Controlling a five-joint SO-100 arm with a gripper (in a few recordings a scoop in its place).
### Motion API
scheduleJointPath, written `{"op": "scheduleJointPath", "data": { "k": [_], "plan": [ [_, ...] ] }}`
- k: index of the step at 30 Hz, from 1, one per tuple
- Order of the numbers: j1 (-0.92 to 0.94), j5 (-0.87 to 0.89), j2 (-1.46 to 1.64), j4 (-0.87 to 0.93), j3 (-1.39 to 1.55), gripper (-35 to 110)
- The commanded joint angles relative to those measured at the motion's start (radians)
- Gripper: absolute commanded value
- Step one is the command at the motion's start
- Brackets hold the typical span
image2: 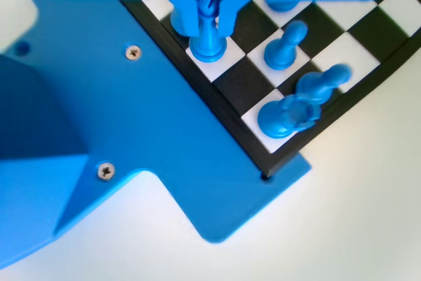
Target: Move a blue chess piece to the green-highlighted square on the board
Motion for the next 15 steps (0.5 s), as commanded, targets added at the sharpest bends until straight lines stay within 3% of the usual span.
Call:
{"op": "scheduleJointPath", "data": {
  "k": [1,6,15],
  "plan": [
    [0.0,0.015,0.04,0.141,-0.12,1],
    [-0.029,0.064,0.044,0.221,-0.199,1],
    [-0.115,0.219,-0.008,0.212,-0.273,1]
  ]
}}
